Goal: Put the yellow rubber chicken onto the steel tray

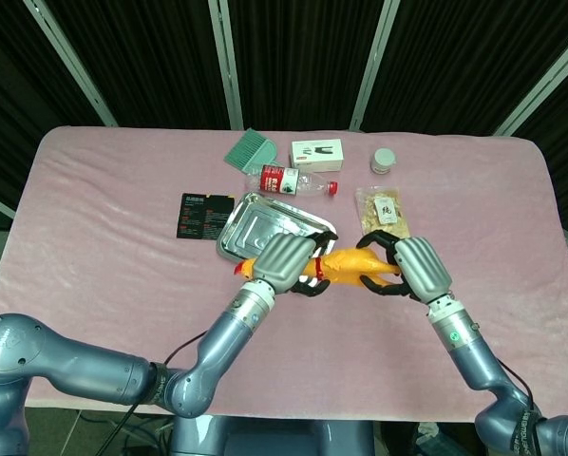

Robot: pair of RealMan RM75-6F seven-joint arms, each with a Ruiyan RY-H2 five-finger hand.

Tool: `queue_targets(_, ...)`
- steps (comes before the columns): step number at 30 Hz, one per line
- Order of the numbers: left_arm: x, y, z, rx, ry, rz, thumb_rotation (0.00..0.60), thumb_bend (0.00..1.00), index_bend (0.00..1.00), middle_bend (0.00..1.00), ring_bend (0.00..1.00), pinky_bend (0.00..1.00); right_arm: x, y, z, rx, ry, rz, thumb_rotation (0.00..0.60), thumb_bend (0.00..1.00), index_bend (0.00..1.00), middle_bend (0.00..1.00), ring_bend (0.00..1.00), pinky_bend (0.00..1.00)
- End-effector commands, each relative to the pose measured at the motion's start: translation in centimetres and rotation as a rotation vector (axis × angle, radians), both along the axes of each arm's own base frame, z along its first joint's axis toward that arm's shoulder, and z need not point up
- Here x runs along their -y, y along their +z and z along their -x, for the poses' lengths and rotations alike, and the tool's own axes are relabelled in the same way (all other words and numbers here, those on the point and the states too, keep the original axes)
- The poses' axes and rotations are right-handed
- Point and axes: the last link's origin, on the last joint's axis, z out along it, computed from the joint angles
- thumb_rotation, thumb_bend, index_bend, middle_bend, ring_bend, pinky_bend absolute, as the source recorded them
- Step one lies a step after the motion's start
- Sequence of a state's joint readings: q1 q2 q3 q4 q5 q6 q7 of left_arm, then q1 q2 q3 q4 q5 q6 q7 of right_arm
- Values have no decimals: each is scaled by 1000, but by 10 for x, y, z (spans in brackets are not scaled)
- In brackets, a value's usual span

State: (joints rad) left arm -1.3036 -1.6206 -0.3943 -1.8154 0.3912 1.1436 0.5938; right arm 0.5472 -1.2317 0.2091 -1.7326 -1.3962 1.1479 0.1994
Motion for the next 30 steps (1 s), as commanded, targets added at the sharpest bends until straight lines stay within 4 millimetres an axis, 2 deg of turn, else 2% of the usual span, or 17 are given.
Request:
queue_targets(1,1,-2,-2,4,3,7,600,300,220,293,424,376,-1,0,-1,1,5,-1,600,364,999,847,789,770)
queue_targets(3,1,-3,-3,5,2,1,600,342,275,336,446,377,-1,0,-2,2,7,-2,600,367,999,847,789,770)
queue_targets(5,2,-4,-4,10,4,-3,600,428,371,430,500,398,-1,0,-2,2,7,-2,600,373,1000,847,789,770)
queue_targets(9,2,-6,-7,50,16,-25,600,515,476,552,573,429,-2,0,-2,2,4,-5,600,385,999,847,789,770)
queue_targets(14,1,-6,-6,65,18,-51,600,549,584,661,631,450,-2,0,-1,3,2,-6,600,389,1000,847,789,770)
queue_targets(20,0,-5,-5,73,26,-59,600,577,633,710,657,462,-2,-1,-1,8,3,-7,600,391,1000,847,789,770)
queue_targets(24,0,-5,-4,77,29,-59,600,544,599,677,642,466,-2,-1,0,7,0,-5,600,392,1000,847,789,770)
queue_targets(30,1,-1,-1,68,18,-19,600,325,325,419,466,443,0,1,2,-1,-8,6,600,392,1000,847,789,770)
